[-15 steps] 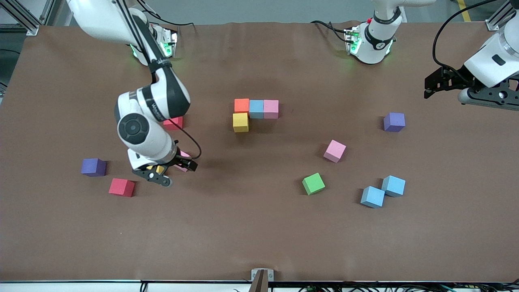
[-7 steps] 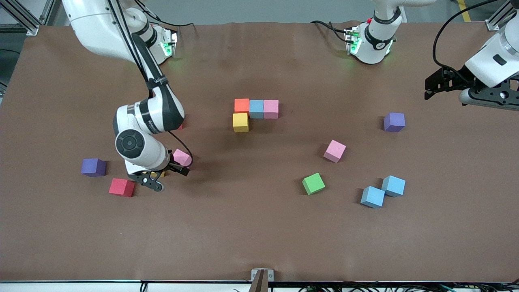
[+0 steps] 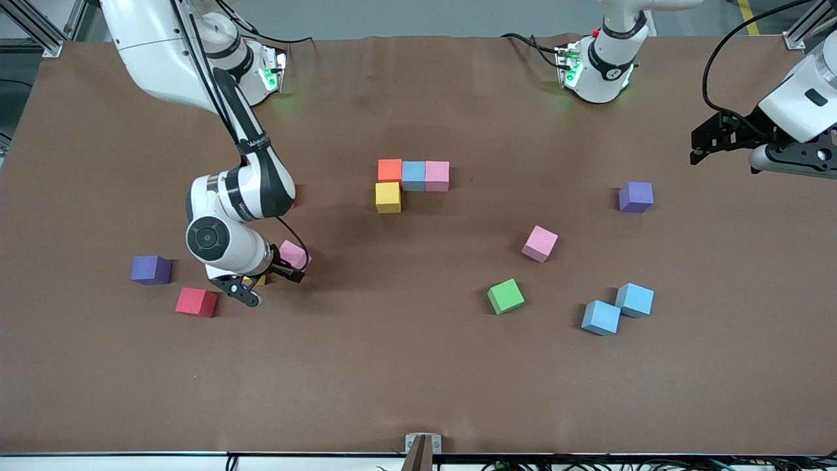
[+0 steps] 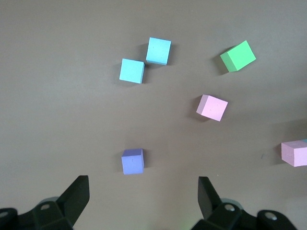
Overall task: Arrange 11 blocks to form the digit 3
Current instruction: 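Move the right gripper to the pink block near the red block, then grasp the pink block with the right gripper and lift it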
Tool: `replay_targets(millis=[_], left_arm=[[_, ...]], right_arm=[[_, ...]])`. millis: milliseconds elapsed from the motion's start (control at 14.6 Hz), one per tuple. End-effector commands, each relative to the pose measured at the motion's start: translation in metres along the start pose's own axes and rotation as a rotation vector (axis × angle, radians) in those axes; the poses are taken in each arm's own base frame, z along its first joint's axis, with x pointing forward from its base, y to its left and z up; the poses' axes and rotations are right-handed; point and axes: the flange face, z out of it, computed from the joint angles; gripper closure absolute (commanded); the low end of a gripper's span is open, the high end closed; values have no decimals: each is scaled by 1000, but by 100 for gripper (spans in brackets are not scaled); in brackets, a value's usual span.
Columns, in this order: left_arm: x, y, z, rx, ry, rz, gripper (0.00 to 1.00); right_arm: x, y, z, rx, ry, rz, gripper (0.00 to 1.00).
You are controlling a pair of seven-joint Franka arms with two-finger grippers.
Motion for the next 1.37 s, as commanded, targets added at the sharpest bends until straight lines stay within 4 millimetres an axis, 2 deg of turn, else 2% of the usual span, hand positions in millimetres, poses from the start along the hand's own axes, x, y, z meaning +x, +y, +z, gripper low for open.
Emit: replay_targets(millis=[0,479,547,684,752,957,1094,1299], left_arm=[[6,-1,2,-20,20,17,0],[5,2,0,-19,23,28,0],[7,5,3,-18,18,32,0],[14,6,16,-17,-5,35,0],[15,7,16,-14,2,35,0],[19,6,18,-7,14,37,0],[14,4,10,-5,25,34,0],[11,1,6,-7,25,28,0]], right_arm=[[-6,8,7,13,-21,25,0],[-10,13,26,19,-11,30,0],[-11,12,27,18,-13,29,5],[-13,10,30,15,-18,27,37],[-13,10,31,13,-19,27,45],[-11,9,27,20,-13,28,55],[-7,3,17,44,-6,32,59],[0,-14,-12,100,20,14,59]])
